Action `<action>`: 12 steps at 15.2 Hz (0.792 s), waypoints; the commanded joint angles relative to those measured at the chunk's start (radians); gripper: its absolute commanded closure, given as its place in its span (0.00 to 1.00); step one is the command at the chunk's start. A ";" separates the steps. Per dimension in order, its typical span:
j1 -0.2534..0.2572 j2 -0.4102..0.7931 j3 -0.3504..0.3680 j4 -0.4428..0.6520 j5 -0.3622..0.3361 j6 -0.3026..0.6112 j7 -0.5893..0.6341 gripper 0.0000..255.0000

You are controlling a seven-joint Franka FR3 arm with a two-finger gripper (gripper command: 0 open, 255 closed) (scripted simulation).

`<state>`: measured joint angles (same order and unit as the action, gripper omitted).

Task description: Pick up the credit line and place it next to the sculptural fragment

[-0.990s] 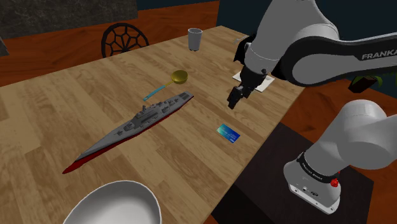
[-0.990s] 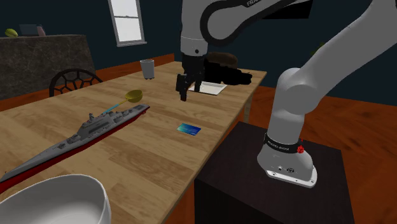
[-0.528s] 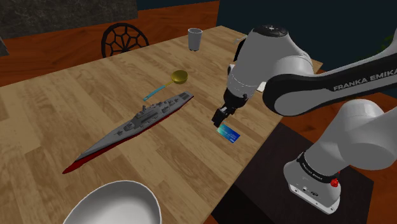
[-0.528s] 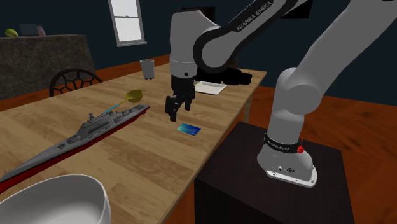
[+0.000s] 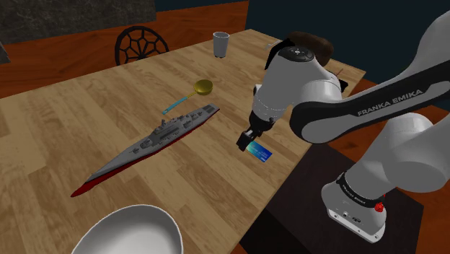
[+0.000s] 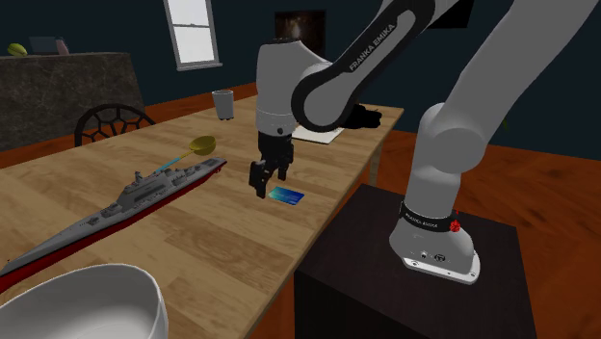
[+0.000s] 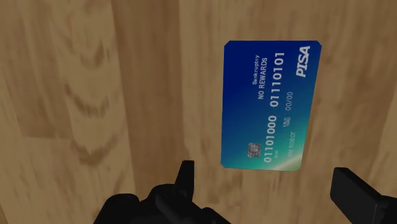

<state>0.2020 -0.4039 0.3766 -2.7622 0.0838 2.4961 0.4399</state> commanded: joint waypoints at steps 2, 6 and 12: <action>-0.002 0.007 0.002 -0.002 -0.002 0.009 0.002 0.00; -0.002 0.007 0.002 -0.002 -0.002 0.009 0.002 0.00; -0.001 0.006 0.002 -0.003 -0.001 0.009 0.003 1.00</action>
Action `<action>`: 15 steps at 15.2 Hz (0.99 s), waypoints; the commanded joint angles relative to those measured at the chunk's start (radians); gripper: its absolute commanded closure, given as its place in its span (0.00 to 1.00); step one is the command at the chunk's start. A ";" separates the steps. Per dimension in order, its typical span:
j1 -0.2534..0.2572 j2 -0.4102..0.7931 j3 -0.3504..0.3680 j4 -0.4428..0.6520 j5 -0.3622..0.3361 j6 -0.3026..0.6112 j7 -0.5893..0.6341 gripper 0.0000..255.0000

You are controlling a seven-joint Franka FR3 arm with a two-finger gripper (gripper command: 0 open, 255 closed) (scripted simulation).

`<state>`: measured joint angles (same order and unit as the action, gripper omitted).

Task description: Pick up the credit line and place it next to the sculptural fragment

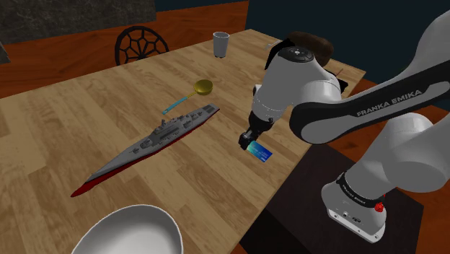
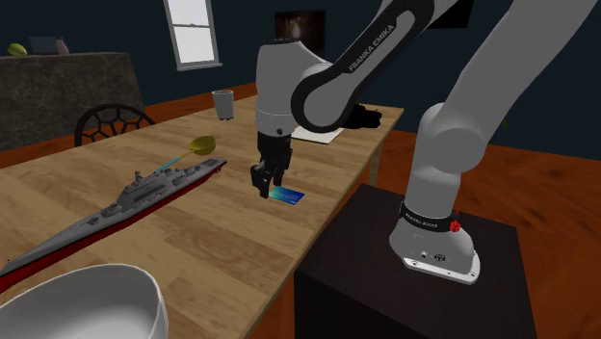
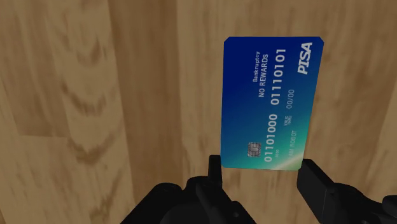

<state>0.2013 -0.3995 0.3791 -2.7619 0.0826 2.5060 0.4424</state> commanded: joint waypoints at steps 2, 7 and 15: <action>-0.001 0.005 0.001 -0.002 -0.001 0.001 0.001 1.00; 0.007 -0.034 -0.012 0.015 0.008 -0.054 -0.011 1.00; 0.018 -0.114 -0.038 0.073 0.018 -0.191 -0.032 1.00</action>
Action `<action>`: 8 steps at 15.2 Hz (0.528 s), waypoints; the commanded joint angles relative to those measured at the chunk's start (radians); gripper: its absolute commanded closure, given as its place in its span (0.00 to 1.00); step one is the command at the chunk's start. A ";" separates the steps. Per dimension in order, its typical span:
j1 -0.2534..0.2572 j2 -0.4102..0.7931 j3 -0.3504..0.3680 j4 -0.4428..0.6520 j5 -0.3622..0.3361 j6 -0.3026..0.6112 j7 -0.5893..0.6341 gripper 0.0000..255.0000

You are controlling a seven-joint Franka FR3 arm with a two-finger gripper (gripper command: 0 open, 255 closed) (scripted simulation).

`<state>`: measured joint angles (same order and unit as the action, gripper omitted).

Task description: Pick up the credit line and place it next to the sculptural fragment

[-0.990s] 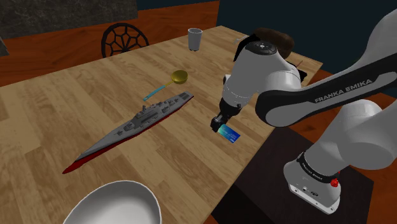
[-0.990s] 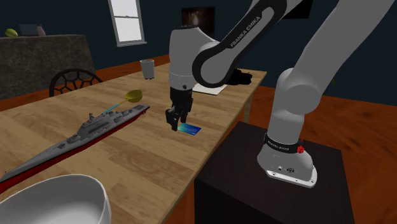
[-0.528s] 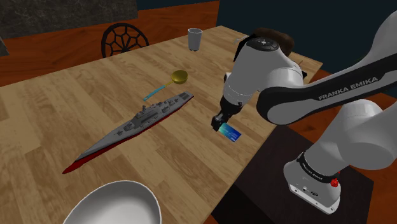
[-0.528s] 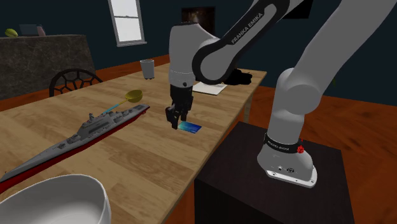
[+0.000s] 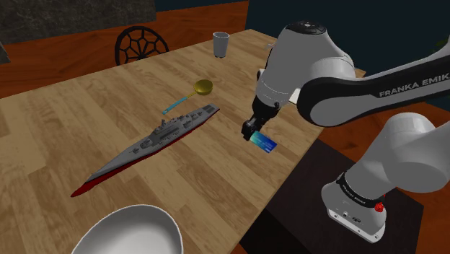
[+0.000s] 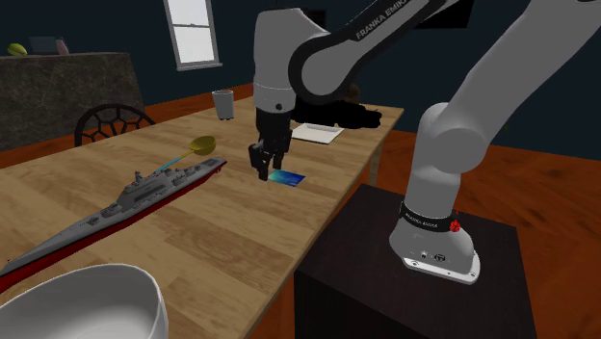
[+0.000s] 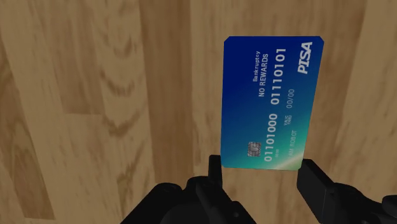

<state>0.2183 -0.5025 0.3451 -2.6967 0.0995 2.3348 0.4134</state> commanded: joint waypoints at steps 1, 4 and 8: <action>0.002 -0.019 -0.007 0.016 0.001 -0.036 -0.005 1.00; 0.004 -0.042 -0.015 0.042 0.002 -0.084 -0.010 1.00; 0.005 -0.067 -0.025 0.080 0.001 -0.147 -0.016 1.00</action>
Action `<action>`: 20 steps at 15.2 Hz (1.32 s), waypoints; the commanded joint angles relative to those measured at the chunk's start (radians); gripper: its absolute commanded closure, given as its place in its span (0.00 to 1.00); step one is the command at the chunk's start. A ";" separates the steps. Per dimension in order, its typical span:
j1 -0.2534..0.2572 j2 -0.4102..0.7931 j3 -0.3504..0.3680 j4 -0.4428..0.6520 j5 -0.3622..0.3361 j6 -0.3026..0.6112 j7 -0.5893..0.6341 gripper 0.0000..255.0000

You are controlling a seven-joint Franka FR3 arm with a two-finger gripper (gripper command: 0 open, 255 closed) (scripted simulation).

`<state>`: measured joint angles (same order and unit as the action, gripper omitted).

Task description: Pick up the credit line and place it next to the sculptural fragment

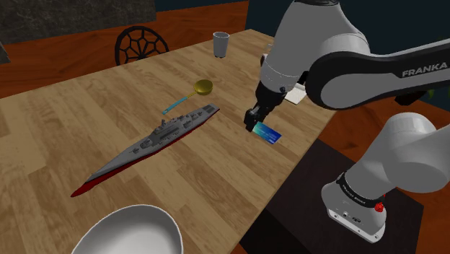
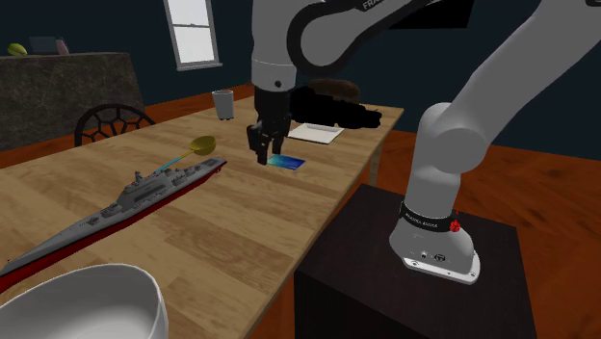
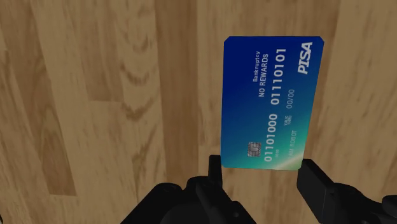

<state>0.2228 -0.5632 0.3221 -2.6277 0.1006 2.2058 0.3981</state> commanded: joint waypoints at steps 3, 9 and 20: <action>0.001 -0.022 -0.009 0.041 -0.001 -0.063 -0.005 1.00; -0.001 -0.045 -0.022 0.106 -0.006 -0.151 -0.011 1.00; -0.006 -0.061 -0.042 0.243 -0.016 -0.303 -0.020 1.00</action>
<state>0.2170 -0.6228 0.2818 -2.3996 0.0854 1.9189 0.3789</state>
